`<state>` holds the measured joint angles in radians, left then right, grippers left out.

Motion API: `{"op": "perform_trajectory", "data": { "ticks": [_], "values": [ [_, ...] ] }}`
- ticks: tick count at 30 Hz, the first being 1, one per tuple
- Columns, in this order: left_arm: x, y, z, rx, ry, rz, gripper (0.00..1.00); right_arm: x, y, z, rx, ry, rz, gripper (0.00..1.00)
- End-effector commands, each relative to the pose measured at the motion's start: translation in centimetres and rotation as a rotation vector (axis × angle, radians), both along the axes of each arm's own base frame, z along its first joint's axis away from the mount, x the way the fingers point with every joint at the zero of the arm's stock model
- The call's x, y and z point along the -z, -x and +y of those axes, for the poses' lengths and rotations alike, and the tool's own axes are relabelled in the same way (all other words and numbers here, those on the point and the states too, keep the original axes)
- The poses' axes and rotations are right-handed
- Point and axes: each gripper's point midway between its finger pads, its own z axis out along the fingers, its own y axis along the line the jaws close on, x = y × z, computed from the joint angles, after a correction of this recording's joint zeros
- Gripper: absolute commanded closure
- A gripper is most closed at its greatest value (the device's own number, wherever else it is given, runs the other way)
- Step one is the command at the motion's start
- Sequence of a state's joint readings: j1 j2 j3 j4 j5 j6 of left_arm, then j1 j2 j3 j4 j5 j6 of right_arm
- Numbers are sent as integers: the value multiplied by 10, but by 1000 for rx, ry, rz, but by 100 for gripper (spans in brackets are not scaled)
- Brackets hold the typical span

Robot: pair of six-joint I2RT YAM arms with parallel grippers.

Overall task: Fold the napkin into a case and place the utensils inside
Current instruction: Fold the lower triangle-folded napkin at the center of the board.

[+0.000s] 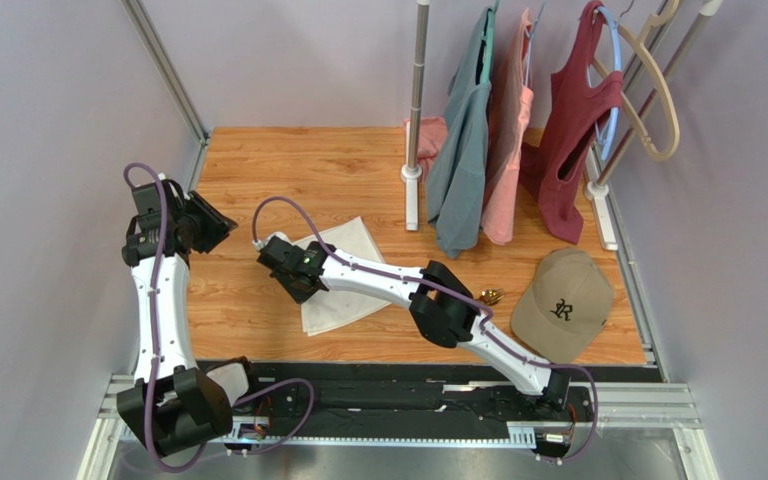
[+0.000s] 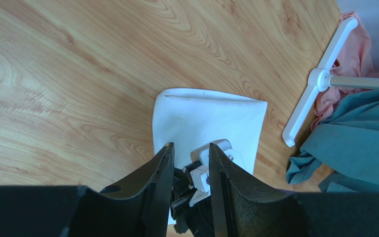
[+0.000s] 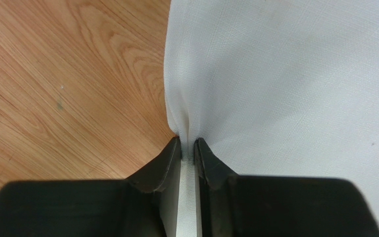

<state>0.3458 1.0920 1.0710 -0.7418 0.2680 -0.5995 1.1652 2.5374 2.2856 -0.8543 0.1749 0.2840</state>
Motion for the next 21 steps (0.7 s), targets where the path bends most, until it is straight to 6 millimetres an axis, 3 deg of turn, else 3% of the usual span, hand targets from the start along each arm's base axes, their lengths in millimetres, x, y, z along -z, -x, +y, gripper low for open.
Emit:
{"op": "perform_trajectory", "data": {
  "ticks": [1,2,3,4,5,6,7,8,9,10,15,17,18,20,21],
  "values": [
    [3,-5,-4,48,23,-16,59,27,24,-13,-38,66,99,86],
    [6,-6,-6,59,29,-13,59,25,23,-14,-38,48,119,89],
    [8,-7,-8,77,36,-13,57,2,23,-2,-53,-41,132,96],
    [15,-7,-14,114,61,-2,56,-5,26,1,-45,-85,168,100],
    [18,-8,-17,130,71,0,53,-6,22,-5,-31,-109,200,100],
    [21,-8,-18,141,80,6,52,-34,22,6,-52,-216,218,100],
    [27,-8,-22,162,102,15,49,-45,22,7,-37,-269,244,100],
    [29,-10,-24,178,112,11,46,-55,11,4,-17,-318,253,100],
    [32,-9,-27,195,127,19,46,-56,17,7,-39,-381,308,100],
    [37,-10,-32,219,159,33,45,-84,15,8,-50,-462,316,100],
    [56,-5,-48,256,263,67,36,-128,-2,-1,-33,-724,454,100],
    [61,-2,-52,265,289,77,34,-123,-9,-15,30,-771,531,100],
    [66,1,-55,267,311,91,33,-130,-11,-14,3,-827,543,100],
    [70,3,-60,272,336,94,32,-120,-15,-25,25,-847,572,100],
    [75,8,-68,275,378,110,32,-126,-15,-24,14,-884,587,100]
  ]
}}
